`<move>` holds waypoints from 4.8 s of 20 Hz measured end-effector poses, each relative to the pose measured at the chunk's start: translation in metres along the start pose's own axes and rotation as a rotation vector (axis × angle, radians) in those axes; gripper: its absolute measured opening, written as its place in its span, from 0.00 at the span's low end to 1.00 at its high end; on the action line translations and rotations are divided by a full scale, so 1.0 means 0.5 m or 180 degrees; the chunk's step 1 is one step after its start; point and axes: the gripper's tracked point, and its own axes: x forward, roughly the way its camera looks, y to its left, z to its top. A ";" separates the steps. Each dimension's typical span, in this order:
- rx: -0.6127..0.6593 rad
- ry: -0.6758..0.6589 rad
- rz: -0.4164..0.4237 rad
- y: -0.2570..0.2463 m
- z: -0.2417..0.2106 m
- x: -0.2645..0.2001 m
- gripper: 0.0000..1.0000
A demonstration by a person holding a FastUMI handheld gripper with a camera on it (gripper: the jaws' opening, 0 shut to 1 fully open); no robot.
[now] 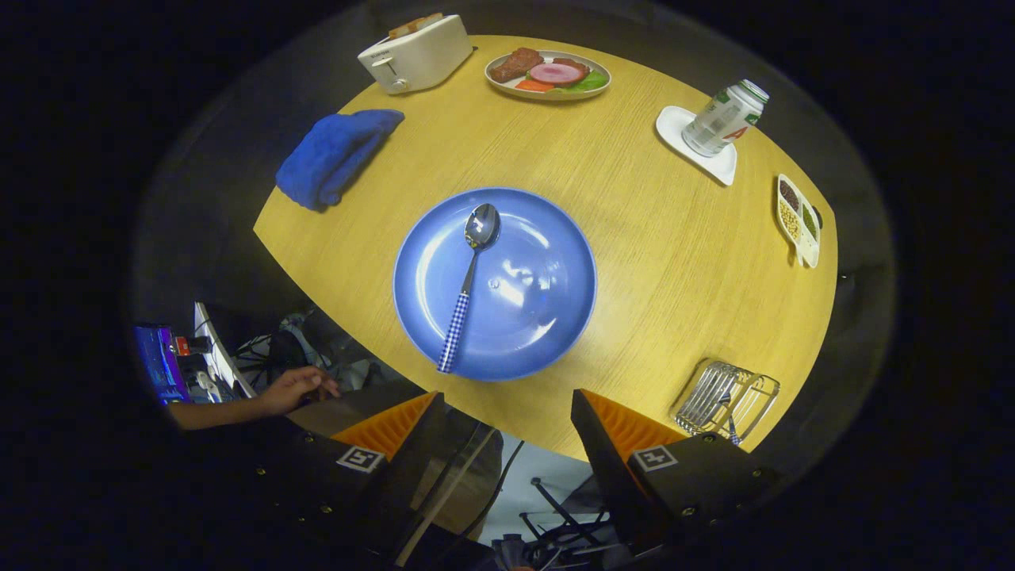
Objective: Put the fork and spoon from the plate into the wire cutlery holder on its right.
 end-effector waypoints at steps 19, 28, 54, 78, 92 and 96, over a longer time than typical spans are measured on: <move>0.0568 0.0299 0.0206 0.092 0.047 0.172 0.86; 0.0395 0.0503 0.0039 0.083 0.016 0.209 0.27; -0.0133 0.0983 -0.0220 -0.181 -0.165 -0.108 0.05; 0.0931 0.2034 -0.0115 -0.366 -0.355 -0.187 0.05; 0.0934 0.2806 -0.0170 -0.409 -0.320 -0.134 0.05; 0.0922 0.2917 -0.0242 -0.428 -0.321 -0.122 0.05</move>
